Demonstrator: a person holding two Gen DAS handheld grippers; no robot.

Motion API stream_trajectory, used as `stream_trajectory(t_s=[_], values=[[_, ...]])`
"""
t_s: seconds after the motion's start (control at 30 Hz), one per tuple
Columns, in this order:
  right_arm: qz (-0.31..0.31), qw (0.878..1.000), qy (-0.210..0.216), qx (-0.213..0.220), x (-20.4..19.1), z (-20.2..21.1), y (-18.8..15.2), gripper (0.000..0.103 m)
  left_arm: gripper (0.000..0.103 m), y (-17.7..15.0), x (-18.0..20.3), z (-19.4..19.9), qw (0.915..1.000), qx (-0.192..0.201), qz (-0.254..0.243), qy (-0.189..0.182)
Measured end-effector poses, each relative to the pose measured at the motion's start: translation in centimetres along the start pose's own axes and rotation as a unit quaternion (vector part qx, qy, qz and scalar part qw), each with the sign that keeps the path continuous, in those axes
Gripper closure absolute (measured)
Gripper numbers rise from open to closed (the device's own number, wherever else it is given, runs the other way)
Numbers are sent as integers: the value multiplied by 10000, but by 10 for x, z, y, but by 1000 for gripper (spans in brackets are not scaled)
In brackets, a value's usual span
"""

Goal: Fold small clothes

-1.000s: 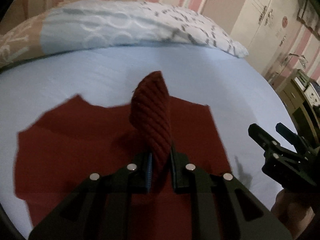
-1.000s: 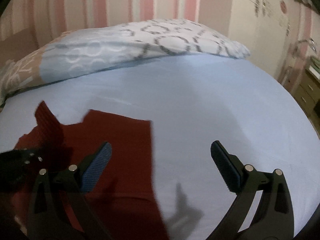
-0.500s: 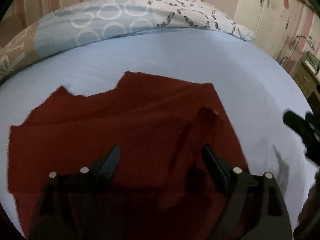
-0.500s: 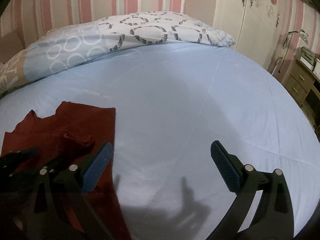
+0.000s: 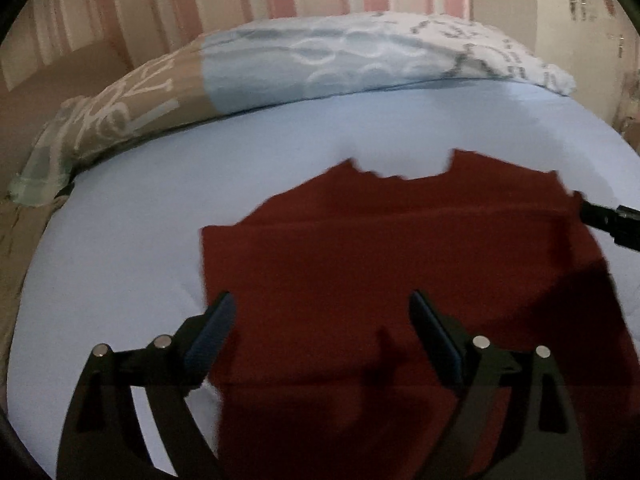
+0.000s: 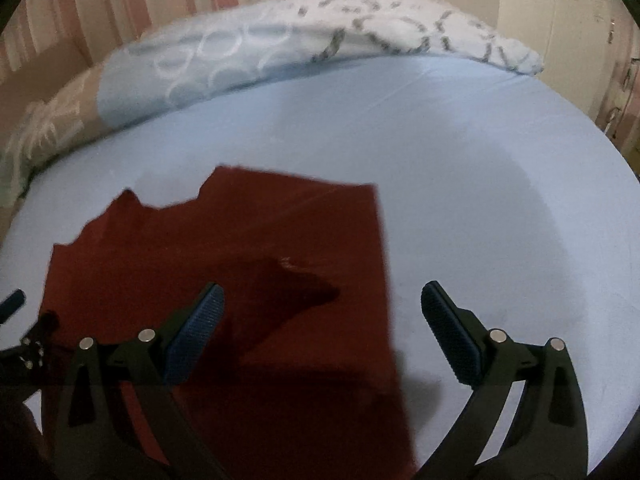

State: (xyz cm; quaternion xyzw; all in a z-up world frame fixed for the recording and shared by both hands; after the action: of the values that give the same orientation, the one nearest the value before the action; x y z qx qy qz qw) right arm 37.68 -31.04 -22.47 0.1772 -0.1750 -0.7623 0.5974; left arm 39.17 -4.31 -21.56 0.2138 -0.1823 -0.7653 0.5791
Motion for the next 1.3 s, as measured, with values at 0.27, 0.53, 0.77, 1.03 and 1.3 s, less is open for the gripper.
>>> stream_trajectory(t_s=[0.27,0.53,0.77,1.03,1.3], values=[[-451,9958,67,-796,-15,-29,5,78,14,2,-28,-7,9998,-10,186,82],[1326,9845,-364,1084,-60,36,15,87,14,3,-34,-6,9994,-6,317,-150],[1211,9880,-634,716,-17,-5,-12,85,14,2,-28,-17,9977,-120,464,-470],[834,9906,-619,888,10,26,-28,15,13,-7,-18,-25,9985,-162,183,-492],[1154,9914,-544,299,-41,-21,-26,13,6,-8,-13,-36,9980,-278,176,-544]])
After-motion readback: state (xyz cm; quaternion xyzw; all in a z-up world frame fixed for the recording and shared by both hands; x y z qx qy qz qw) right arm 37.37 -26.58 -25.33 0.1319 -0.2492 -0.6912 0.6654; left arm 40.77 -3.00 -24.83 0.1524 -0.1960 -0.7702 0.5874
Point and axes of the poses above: each gripper's, at about its wrist camera, not at the fingertips, and z roughly against the way its jaws point, x to its right, y to its top, the point moved 2 cm from there along -z, roughly the way its jaws point, and after that the axes turned 7 degrees about -x, right-handed, at the moved point
